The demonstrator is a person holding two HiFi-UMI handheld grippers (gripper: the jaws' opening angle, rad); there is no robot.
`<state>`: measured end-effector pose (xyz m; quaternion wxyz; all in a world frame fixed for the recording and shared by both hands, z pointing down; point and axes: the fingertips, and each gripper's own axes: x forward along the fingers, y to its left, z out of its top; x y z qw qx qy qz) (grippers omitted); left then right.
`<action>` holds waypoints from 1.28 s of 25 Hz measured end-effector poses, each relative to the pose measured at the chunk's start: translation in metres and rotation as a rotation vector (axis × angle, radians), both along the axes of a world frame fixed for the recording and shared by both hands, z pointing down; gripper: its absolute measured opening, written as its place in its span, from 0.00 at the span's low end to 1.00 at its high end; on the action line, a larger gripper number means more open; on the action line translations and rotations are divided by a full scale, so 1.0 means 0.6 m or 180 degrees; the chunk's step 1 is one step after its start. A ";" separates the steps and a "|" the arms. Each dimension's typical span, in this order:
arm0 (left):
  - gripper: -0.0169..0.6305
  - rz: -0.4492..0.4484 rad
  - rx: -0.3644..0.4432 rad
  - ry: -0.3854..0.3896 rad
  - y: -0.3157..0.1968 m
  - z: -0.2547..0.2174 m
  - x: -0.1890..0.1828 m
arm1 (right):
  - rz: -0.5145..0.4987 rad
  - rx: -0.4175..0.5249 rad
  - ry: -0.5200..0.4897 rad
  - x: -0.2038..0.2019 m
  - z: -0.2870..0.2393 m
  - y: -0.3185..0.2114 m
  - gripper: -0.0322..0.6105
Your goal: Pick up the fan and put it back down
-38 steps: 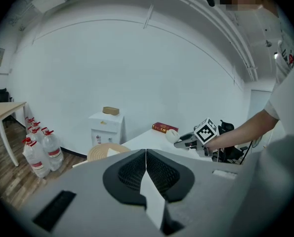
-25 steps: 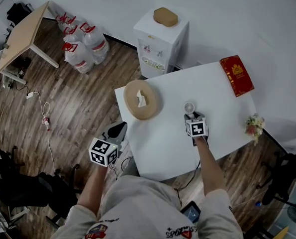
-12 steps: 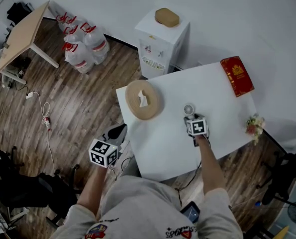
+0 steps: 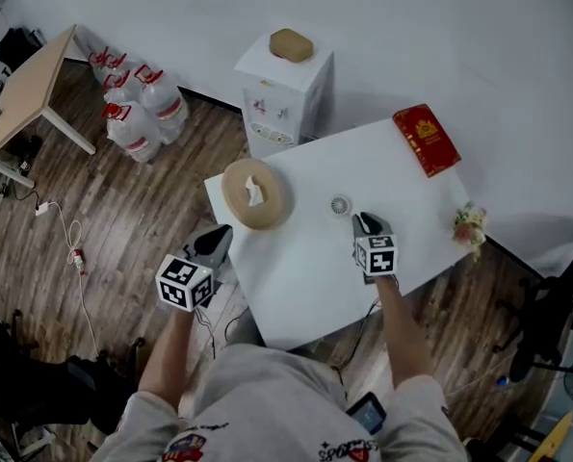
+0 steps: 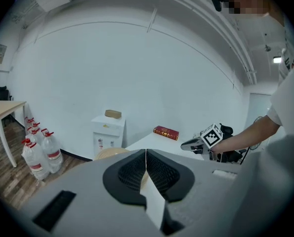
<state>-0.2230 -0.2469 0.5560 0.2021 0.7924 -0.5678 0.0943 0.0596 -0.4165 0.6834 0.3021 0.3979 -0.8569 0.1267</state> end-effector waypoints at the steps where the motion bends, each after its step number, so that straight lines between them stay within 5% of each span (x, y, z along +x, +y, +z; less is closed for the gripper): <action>1: 0.03 0.0014 0.0044 -0.0017 0.001 -0.011 0.005 | -0.0007 0.0097 -0.0095 0.002 -0.029 0.009 0.10; 12: 0.03 0.0262 0.0403 -0.0102 0.012 -0.092 0.091 | 0.0158 0.0536 -0.0612 0.043 -0.213 0.100 0.05; 19: 0.03 0.0321 0.0599 -0.0143 0.028 -0.127 0.120 | 0.0100 0.1283 -0.0904 0.040 -0.369 0.176 0.05; 32: 0.03 0.0376 0.0640 -0.0096 0.070 -0.132 0.174 | 0.0227 0.1357 -0.1004 0.109 -0.379 0.227 0.05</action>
